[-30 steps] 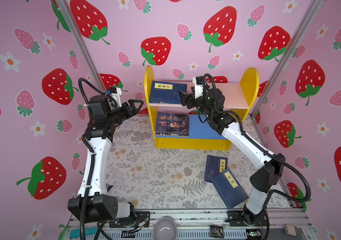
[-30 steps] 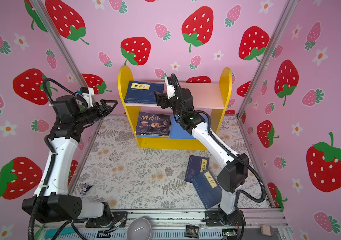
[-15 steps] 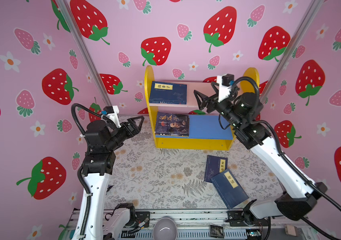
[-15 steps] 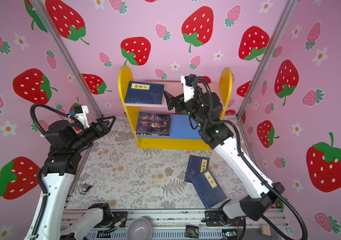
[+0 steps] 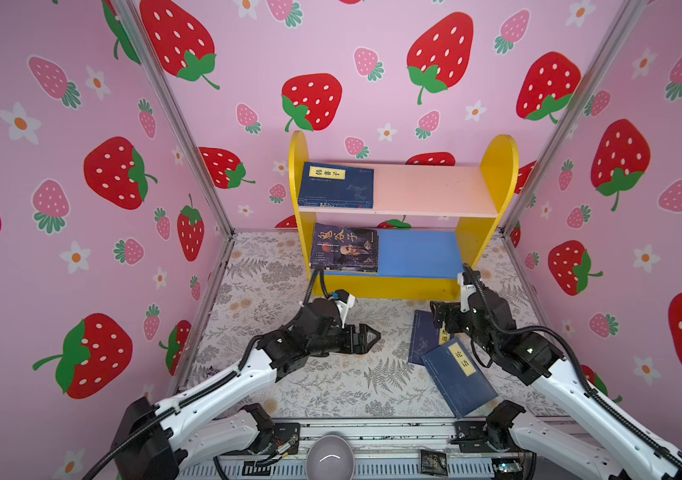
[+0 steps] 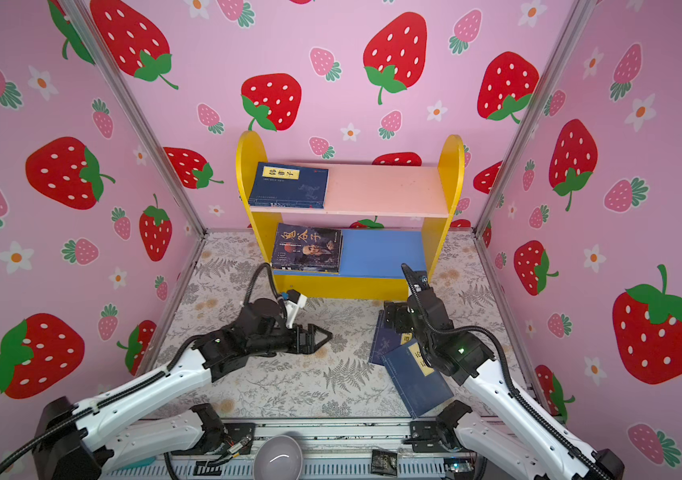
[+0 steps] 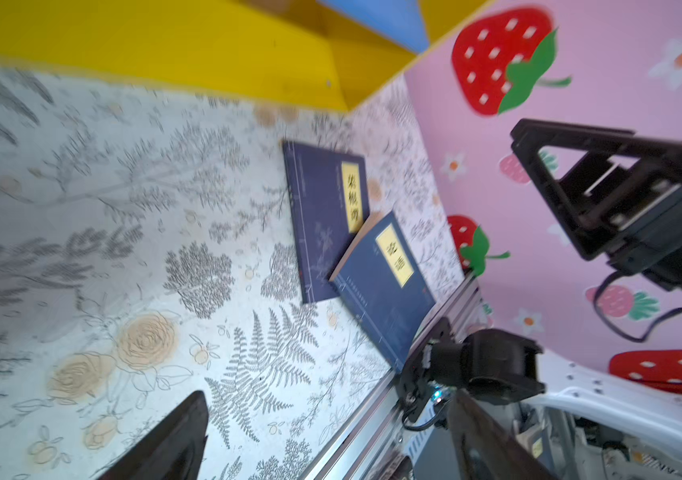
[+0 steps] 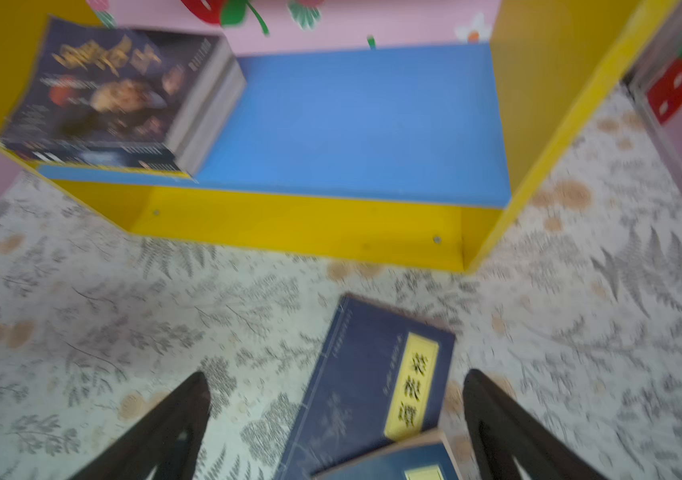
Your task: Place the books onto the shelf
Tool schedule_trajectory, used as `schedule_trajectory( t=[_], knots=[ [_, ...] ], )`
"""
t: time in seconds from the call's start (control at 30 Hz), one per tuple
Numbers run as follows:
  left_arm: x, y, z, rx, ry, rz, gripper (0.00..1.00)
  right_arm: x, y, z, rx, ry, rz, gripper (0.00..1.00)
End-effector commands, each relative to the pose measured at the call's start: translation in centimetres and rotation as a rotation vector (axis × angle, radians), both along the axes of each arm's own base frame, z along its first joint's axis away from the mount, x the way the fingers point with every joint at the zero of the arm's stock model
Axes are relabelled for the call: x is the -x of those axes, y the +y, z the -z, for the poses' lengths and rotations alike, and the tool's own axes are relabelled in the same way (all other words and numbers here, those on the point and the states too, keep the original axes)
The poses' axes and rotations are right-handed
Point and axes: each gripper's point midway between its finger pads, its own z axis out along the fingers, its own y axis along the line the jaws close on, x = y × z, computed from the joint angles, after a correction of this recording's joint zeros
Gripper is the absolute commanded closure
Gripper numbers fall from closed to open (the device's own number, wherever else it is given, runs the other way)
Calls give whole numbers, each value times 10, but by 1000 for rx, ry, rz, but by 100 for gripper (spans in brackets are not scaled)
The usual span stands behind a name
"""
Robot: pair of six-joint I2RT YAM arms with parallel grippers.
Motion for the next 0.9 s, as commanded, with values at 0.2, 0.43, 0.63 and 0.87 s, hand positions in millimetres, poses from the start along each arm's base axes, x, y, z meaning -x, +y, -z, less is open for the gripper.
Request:
schedule_trajectory(
  t=[0.2,0.43,0.63,0.87],
  knots=[
    [17,-111,56,53,129,43,9,14,-59,80,16,181,262,3],
    [20,-153,79,93,242,25,10,0,-62,101,-122,192,284,4],
    [48,-198,108,119,358,48,14,2,-58,120,-223,218,262,15],
    [47,-214,124,147,413,13,18,26,-55,175,-315,309,290,45]
  ],
)
